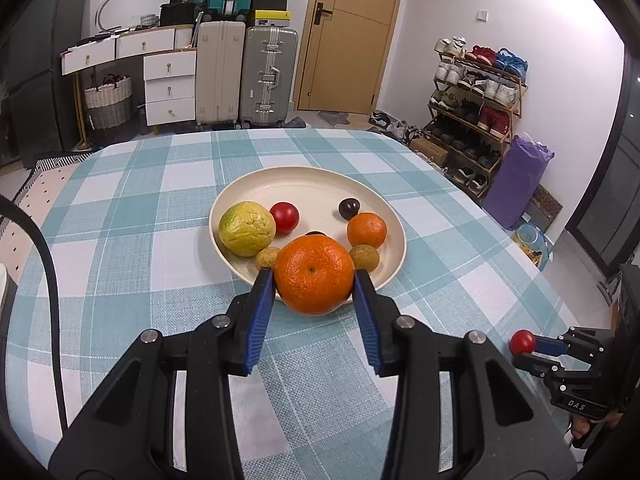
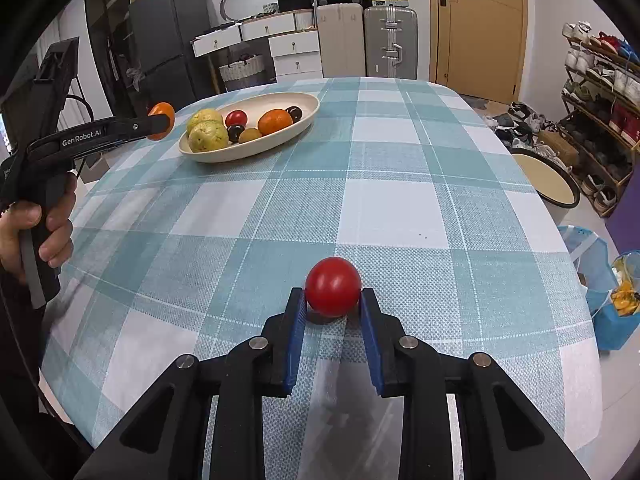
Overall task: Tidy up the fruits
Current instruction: 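Carry the orange with the left gripper while the right carries the tomato to the plate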
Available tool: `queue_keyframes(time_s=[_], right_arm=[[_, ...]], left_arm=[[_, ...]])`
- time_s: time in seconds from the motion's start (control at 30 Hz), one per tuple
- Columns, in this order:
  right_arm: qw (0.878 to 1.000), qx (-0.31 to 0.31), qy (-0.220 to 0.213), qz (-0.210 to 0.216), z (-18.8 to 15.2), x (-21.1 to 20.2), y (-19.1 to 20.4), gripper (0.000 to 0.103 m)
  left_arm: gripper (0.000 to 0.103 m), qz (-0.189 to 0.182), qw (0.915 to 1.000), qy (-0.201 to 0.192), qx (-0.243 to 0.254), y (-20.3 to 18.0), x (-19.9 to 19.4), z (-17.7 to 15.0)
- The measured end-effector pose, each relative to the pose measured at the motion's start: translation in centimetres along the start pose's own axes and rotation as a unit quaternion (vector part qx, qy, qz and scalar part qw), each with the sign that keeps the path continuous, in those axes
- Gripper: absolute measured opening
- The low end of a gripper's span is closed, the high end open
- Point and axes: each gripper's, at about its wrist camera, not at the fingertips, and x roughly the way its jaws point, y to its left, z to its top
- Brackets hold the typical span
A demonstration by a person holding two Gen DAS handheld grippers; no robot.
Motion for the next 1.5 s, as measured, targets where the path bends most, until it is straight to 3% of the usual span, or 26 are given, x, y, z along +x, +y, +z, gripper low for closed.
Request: queue_keyframes(time_s=[0.47, 0.73, 1.0, 1.5], right_arm=[[1.000, -0.007, 0.008, 0.004, 0.4, 0.3, 0.1, 0.027], [1.000, -0.018, 0.011, 0.005, 0.9, 0.8, 0.9, 0.034], [1.000, -0.030, 0.010, 0.001, 1.2, 1.2, 1.6, 0.031], [0.998, -0.036, -0.036, 0.029, 4.8, 0.1, 2.1, 0.031]], left_arm=[[0.037, 0.000, 1.0000, 0.002, -0.002, 0.5, 0.8, 0.2], [0.037, 0.000, 1.0000, 0.004, -0.001, 0.6, 1.3, 0.3], [0.037, -0.001, 1.0000, 0.003, -0.001, 0.6, 1.2, 0.3], [0.037, 0.004, 1.0000, -0.003, -0.004, 1.1, 1.6, 0.9]])
